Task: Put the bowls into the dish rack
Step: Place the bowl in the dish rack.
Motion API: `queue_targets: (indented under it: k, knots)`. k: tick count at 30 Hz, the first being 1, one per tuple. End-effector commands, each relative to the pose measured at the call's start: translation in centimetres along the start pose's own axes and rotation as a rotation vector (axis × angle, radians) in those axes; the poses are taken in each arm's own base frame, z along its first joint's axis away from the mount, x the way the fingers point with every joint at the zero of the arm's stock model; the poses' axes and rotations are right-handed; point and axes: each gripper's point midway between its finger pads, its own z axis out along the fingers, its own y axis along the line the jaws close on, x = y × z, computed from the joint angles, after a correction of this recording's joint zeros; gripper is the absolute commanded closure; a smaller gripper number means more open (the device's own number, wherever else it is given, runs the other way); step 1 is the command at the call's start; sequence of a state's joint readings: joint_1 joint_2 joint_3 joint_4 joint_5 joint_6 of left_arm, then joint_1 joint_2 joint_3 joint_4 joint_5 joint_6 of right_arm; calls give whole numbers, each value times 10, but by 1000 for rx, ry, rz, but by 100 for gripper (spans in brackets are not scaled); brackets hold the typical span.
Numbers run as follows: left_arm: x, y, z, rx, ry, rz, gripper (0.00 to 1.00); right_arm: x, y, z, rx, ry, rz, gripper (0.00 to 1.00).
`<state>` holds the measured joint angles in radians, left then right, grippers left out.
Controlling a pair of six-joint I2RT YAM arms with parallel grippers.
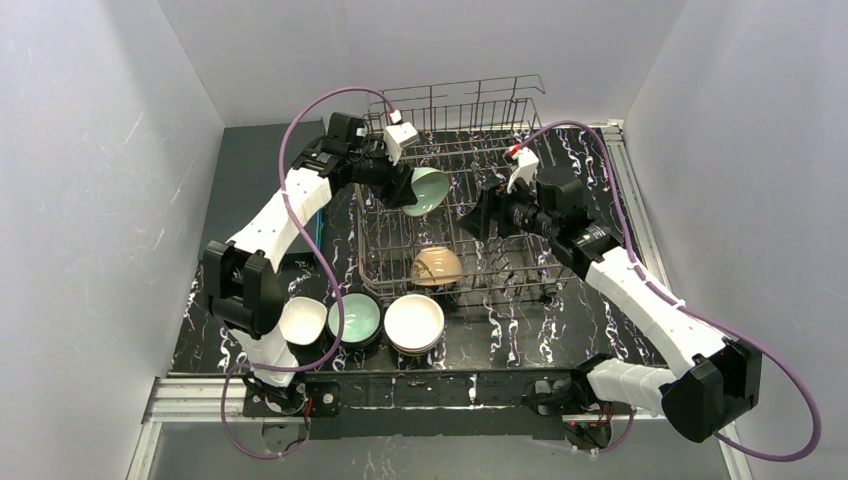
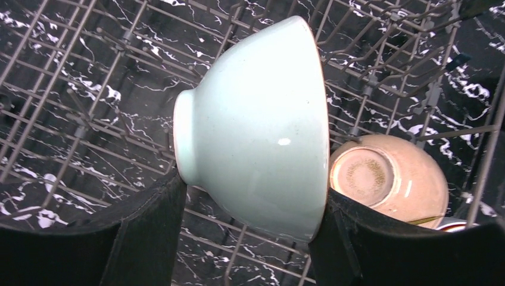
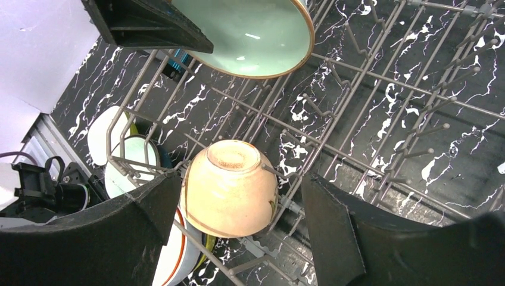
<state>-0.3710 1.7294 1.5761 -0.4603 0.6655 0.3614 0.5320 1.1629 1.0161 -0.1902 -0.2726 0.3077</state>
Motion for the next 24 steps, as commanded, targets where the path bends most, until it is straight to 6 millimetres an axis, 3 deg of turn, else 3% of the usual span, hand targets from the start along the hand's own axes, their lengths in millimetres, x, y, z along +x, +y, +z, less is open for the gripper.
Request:
queue_targets:
  k: [1, 8, 14, 24]
  knots:
    - [-35, -10, -20, -7, -102, 225, 95, 3, 3, -13, -3, -4, 2, 18]
    - [-31, -13, -13, 13, -92, 299, 95, 16, -1, -21, 17, 21, 6, 18]
    - [-25, -16, -3, 15, -63, 307, 95, 16, -3, -26, 37, 12, -1, 18]
    - [8, -17, 12, 23, 70, 411, 95, 21, -6, -26, 45, 26, -6, 17]
